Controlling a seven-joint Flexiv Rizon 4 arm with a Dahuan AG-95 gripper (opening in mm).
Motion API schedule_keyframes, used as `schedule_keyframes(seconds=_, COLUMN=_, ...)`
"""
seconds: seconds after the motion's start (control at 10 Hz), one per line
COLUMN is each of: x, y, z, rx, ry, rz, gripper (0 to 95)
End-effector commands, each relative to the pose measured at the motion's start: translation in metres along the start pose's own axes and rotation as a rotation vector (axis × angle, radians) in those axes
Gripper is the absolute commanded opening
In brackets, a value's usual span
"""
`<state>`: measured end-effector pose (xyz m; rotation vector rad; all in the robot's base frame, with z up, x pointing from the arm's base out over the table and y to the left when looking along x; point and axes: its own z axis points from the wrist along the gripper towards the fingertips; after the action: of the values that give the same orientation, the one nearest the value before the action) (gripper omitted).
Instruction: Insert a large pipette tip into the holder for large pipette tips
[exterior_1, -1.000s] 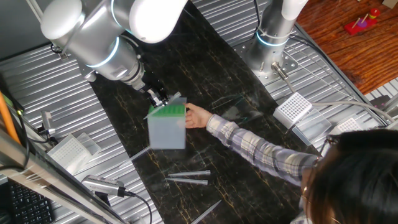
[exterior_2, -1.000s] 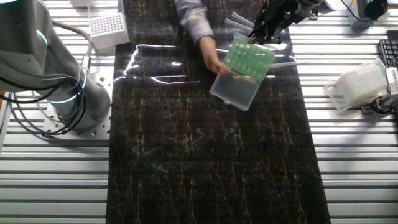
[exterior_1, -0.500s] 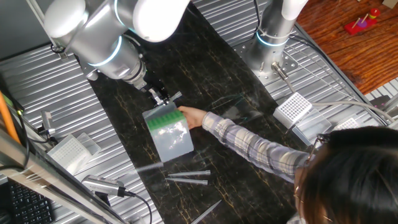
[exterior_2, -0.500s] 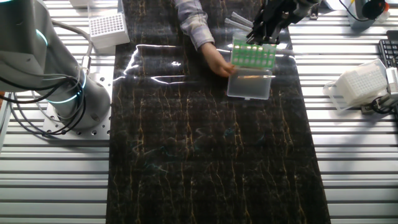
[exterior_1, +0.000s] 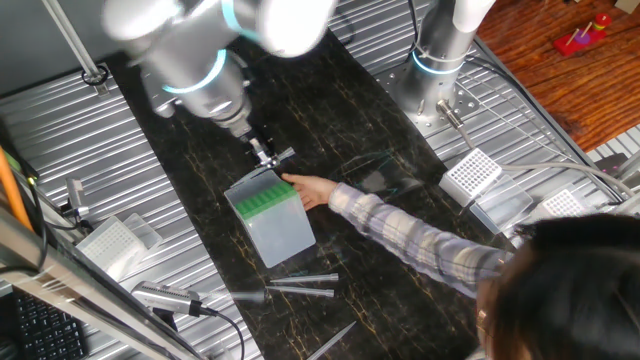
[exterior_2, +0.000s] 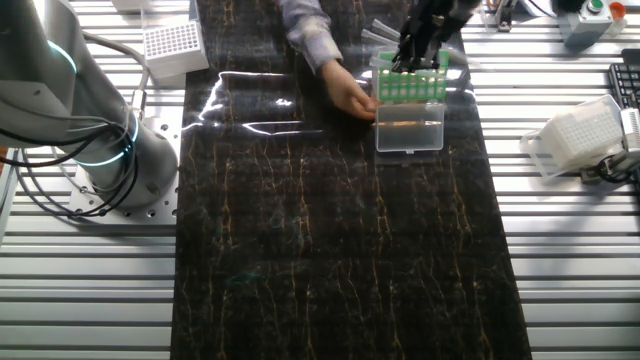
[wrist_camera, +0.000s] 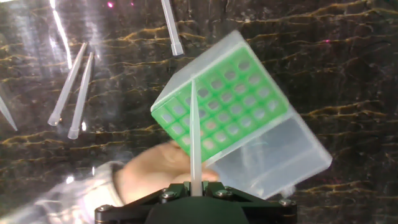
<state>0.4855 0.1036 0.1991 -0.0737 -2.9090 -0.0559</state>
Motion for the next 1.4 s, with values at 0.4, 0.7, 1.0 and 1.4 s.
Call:
schedule_keyframes(seconds=0.4, x=0.001, y=0.000, z=0.001, rx=-0.109, ry=0.017, rz=0.122, gripper=0.0)
schedule_keyframes(seconds=0.7, x=-0.002, y=0.003, z=0.003, rx=-0.141, ry=0.048, rz=0.159, gripper=0.0)
schedule_keyframes(seconds=1.0, x=-0.001, y=0.005, z=0.008, rx=-0.132, ry=0.059, rz=0.146, gripper=0.0)
schedule_keyframes(seconds=1.4, x=0.000, y=0.007, z=0.016, rx=-0.107, ry=0.066, rz=0.143, gripper=0.0)
